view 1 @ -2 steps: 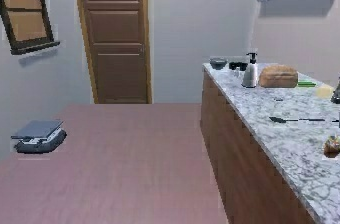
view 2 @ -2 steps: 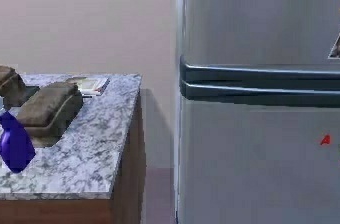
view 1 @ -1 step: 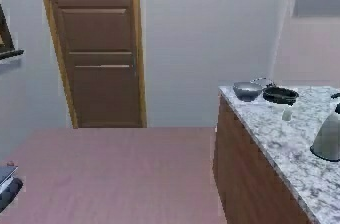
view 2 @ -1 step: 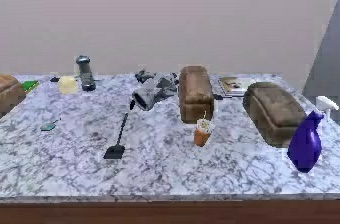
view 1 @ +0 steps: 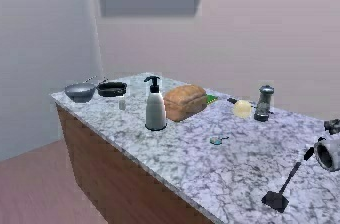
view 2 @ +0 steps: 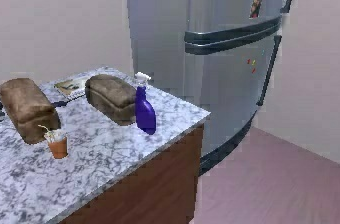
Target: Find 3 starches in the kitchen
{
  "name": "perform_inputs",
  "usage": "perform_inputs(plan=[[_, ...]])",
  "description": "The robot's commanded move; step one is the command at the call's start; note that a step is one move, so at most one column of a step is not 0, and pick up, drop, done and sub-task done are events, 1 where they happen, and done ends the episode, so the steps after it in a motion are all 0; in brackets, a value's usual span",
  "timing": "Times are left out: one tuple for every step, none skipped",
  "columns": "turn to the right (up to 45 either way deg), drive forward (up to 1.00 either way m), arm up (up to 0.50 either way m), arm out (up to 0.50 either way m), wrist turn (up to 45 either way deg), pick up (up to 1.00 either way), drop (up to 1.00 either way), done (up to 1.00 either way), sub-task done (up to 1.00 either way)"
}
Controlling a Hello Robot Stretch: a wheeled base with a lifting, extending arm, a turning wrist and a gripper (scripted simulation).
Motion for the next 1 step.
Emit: perform_inputs(plan=[[0.0,0.0,0.0,0.0,0.0,0.0,0.0,1.0,0.0]])
